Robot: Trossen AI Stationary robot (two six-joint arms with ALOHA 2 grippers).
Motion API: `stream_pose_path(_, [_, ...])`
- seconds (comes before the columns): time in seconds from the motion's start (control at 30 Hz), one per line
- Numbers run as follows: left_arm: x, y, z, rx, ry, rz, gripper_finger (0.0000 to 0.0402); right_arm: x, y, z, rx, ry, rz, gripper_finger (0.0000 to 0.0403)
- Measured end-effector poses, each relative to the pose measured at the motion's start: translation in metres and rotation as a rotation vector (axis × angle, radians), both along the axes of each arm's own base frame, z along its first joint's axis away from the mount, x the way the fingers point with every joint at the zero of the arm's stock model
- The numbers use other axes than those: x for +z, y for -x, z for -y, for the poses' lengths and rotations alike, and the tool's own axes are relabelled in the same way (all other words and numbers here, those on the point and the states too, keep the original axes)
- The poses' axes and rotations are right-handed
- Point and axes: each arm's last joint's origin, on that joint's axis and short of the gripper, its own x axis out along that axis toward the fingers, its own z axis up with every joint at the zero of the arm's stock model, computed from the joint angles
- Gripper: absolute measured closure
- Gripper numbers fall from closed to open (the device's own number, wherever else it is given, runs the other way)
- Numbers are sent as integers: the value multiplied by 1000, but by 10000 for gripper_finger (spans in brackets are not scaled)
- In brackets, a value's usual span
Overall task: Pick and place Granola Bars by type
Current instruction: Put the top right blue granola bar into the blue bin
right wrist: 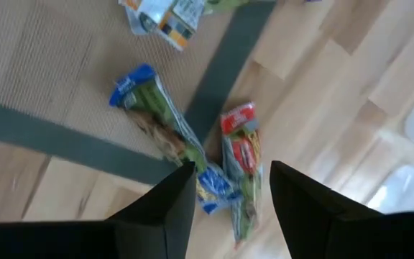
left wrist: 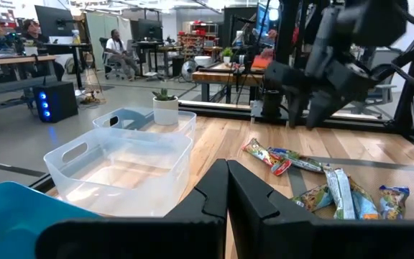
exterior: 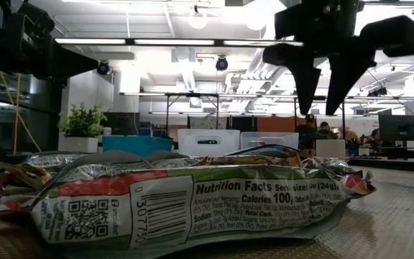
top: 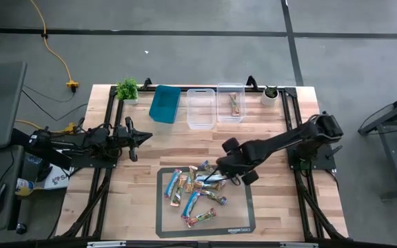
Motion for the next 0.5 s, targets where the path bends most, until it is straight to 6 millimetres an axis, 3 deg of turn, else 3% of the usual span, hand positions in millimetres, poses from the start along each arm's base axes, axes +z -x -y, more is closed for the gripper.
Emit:
stream_pose_path(0.3, [0, 0, 0, 0, 0, 0, 401, -25, -7, -4, -3, -6, -77, 240])
stream_pose_path(0.5, [0, 0, 0, 0, 0, 0, 401, -43, 8, -3, -54, -4, -161, 240])
